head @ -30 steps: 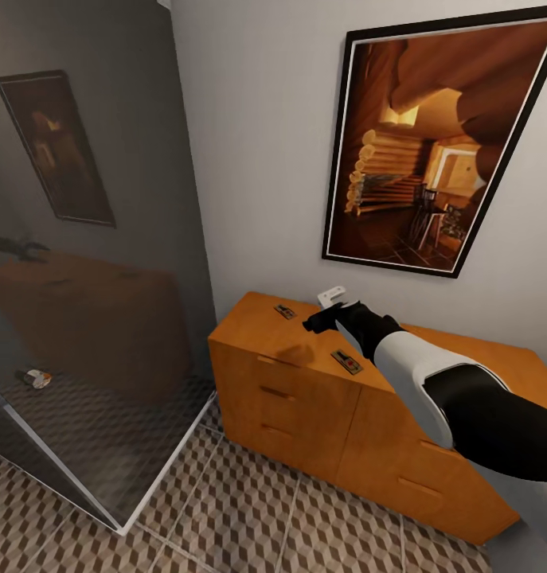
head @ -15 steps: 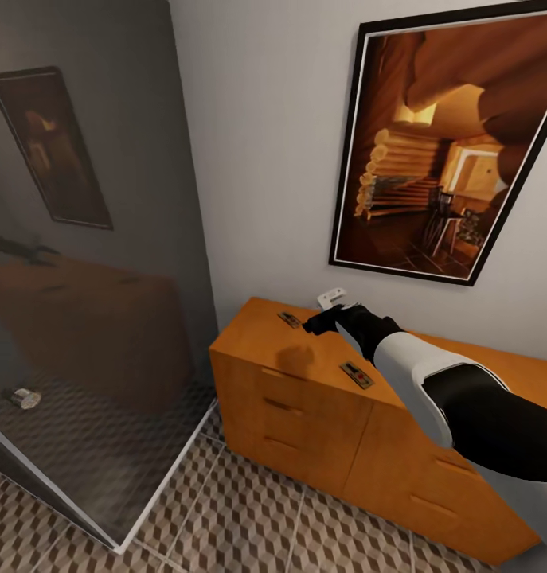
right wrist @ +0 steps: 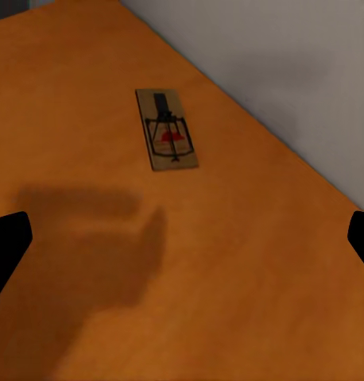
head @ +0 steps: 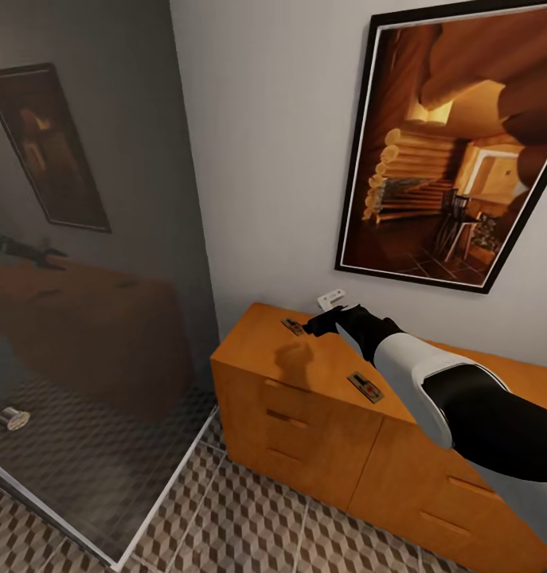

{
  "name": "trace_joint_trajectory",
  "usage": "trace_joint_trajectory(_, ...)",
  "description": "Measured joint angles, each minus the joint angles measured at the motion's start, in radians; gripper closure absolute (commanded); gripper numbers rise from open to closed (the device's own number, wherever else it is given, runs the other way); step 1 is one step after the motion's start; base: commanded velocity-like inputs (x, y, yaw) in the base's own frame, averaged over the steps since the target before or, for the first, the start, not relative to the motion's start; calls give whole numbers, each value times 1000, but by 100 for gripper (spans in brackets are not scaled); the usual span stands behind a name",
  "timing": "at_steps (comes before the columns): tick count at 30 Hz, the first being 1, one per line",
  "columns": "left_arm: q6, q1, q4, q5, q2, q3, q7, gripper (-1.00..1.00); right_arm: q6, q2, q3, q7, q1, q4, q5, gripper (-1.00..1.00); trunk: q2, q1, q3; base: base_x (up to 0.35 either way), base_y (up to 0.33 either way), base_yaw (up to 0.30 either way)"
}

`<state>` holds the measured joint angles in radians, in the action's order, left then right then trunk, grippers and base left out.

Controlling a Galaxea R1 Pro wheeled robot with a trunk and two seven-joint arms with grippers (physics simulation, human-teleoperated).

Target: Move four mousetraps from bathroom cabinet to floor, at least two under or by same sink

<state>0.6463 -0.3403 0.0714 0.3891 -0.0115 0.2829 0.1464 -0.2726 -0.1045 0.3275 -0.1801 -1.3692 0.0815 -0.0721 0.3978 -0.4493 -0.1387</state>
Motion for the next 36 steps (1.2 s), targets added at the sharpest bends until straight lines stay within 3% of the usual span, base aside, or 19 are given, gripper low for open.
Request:
trace_joint_trajectory(5, 0, 2, 0, 0, 1, 0, 0, -100, 1, 0, 0, 0, 1, -1, 0, -100, 0, 0, 0, 9, 1, 0)
trace_joint_trajectory(13, 2, 73, 1, 0, 13, 1, -1, -100, 21, 0, 0, 0, 2, -2, 0, -100, 0, 0, 0, 1, 0, 0)
trace_joint_trajectory(27, 3, 90, 1, -1, 26, 1, -1, -100, 30, 1, -1, -3, 2, -2, 1, -100, 0, 0, 0, 0, 0, 0)
trace_joint_trajectory(36, 3, 90, 1, -1, 27, 1, -1, -100, 67, 3, -5, -24, 5, -4, 49, -100, 0, 0, 0, 0, 0, 0)
